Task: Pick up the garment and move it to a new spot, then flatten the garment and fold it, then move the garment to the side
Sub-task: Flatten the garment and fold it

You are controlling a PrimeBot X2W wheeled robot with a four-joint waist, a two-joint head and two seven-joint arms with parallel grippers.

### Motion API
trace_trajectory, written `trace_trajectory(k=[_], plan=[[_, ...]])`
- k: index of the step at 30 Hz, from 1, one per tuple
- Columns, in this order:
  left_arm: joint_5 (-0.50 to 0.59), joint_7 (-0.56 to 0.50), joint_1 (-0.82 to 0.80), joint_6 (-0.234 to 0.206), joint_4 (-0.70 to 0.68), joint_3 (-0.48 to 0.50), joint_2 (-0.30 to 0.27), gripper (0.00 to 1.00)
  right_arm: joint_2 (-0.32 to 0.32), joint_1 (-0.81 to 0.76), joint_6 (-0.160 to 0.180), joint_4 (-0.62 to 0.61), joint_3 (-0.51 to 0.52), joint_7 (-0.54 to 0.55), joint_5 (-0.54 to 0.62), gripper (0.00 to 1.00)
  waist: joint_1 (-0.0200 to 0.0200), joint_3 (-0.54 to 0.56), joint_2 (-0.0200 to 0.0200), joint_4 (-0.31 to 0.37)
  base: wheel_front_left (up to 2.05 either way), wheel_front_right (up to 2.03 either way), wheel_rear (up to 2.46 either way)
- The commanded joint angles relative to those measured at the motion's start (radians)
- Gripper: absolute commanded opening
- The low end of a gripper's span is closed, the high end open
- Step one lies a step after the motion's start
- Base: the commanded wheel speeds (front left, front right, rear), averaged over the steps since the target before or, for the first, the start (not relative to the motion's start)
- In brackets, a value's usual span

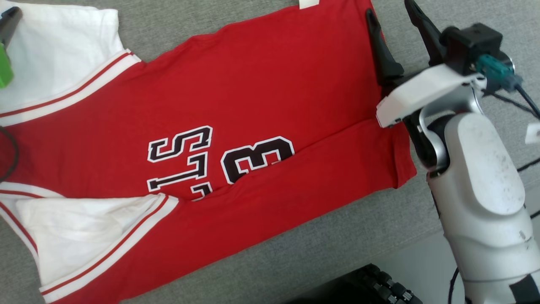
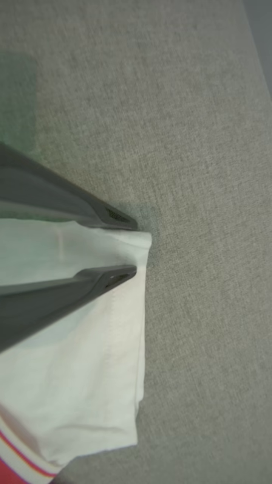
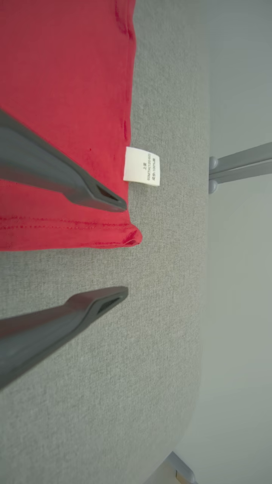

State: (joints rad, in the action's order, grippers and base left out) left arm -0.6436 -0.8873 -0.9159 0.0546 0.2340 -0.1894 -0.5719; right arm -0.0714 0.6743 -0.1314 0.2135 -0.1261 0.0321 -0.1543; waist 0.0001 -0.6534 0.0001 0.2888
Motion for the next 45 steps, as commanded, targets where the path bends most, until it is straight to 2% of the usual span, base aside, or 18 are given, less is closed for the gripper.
trace_trajectory(k=[1,7,12,18,19,20,21,22,23,24,28,34,40,45], plan=[[-0.009,0.0,0.038,0.011,0.01,-0.014,0.018,0.0,-0.015,0.032,0.002,0.015,-0.013,0.018,0.009,1.0,-0.0001,0.008,-0.0001,-0.015,0.0,0.0,0.0],[-0.023,0.069,0.025,0.034,-0.013,-0.037,0.066,0.0,-0.088,0.149,0.002,0.142,-0.063,0.124,0.023,1.0,-0.0001,0.038,-0.0001,-0.078,0.0,0.0,0.0],[-0.043,0.125,0.035,0.054,-0.03,-0.068,0.106,0.0,-0.152,0.21,0.002,0.248,-0.113,0.222,-0.006,1.0,-0.0001,0.064,-0.0001,-0.136,0.0,0.0,0.0],[-0.065,0.183,0.049,0.066,-0.045,-0.098,0.13,0.0,-0.219,0.239,0.002,0.324,-0.166,0.317,-0.083,1.0,-0.0001,0.093,-0.0001,-0.19,0.0,0.0,0.0],[-0.066,0.192,0.05,0.068,-0.046,-0.104,0.132,0.0,-0.228,0.245,0.001,0.331,-0.176,0.325,-0.101,0.84,-0.0001,0.096,-0.0001,-0.197,0.0,0.0,0.0],[-0.068,0.199,0.051,0.069,-0.045,-0.108,0.134,0.0,-0.235,0.248,0.001,0.335,-0.187,0.332,-0.117,0.59,-0.0001,0.099,-0.0001,-0.202,0.0,0.0,0.0],[-0.07,0.207,0.052,0.069,-0.043,-0.112,0.135,0.0,-0.245,0.252,0.001,0.34,-0.196,0.335,-0.132,0.41,-0.0001,0.101,-0.0001,-0.207,0.0,0.0,0.0],[-0.07,0.213,0.052,0.07,-0.042,-0.115,0.135,0.0,-0.253,0.255,0.001,0.344,-0.203,0.336,-0.143,0.3,-0.0001,0.103,-0.0001,-0.211,0.0,0.0,0.0],[-0.072,0.222,0.052,0.071,-0.04,-0.117,0.136,0.0,-0.262,0.261,0.001,0.35,-0.21,0.335,-0.156,0.06,-0.0001,0.104,-0.0001,-0.214,0.0,0.0,0.0],[-0.074,0.228,0.053,0.071,-0.038,-0.12,0.137,0.0,-0.268,0.264,0.001,0.356,-0.214,0.334,-0.166,0.0,-0.0001,0.105,-0.0001,-0.217,0.0,0.0,0.0],[-0.076,0.259,0.055,0.073,-0.027,-0.122,0.137,0.0,-0.284,0.279,0.001,0.377,-0.228,0.308,-0.188,0.0,-0.0001,0.116,-0.0001,-0.224,0.0,0.0,0.0],[-0.075,0.317,0.065,0.075,-0.011,-0.12,0.135,0.0,-0.283,0.286,0.001,0.39,-0.239,0.202,-0.189,0.0,-0.0001,0.16,-0.0001,-0.223,0.0,0.0,0.0],[-0.086,0.37,0.142,0.077,-0.042,-0.155,0.123,0.0,-0.315,0.193,0.001,0.368,-0.281,0.083,-0.198,0.0,-0.0001,0.246,-0.0001,-0.228,0.0,0.0,0.0],[-0.121,0.43,0.302,0.076,-0.149,-0.165,0.1,0.0,-0.337,0.045,0.001,0.322,-0.262,-0.008,-0.222,0.0,-0.0001,0.346,-0.0001,-0.238,0.0,0.0,0.0]])
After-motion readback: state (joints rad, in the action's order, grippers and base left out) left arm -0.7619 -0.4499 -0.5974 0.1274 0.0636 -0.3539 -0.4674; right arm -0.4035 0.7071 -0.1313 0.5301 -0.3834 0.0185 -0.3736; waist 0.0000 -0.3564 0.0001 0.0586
